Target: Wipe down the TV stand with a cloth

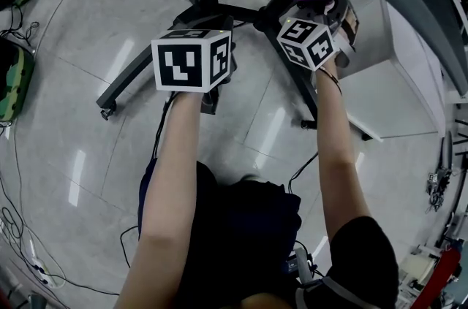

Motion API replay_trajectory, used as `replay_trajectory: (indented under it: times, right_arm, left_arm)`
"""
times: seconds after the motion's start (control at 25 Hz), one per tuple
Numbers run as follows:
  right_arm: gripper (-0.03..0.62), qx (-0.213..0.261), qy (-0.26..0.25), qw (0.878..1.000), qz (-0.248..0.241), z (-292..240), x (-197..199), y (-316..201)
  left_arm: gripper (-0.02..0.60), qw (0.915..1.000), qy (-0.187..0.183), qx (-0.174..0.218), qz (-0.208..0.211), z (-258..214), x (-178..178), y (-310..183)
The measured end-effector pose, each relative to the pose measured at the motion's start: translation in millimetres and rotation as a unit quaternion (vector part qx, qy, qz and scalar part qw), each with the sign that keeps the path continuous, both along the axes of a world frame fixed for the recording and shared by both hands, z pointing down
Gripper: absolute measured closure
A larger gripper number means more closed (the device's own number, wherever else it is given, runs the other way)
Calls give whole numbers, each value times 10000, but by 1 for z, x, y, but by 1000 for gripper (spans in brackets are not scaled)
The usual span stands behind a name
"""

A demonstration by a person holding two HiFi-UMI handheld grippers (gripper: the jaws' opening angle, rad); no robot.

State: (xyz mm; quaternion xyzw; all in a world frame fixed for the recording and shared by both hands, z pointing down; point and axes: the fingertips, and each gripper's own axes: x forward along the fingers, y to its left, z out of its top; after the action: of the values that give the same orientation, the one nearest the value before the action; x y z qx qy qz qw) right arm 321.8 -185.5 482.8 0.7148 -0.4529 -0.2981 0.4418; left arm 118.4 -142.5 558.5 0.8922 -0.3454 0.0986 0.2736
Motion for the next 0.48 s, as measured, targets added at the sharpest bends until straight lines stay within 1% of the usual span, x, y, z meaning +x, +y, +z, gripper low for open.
replay_trajectory:
  times: [0.24, 0.48]
  right_arm:
    - [496, -377, -250, 9989, 128, 45, 11, -3]
    - [496, -760, -509, 9954, 291, 95, 22, -9]
  left_arm:
    - [575, 10000, -37, -39, 64, 8, 4, -1]
    - [575, 9998, -169, -89, 100, 19, 10, -3]
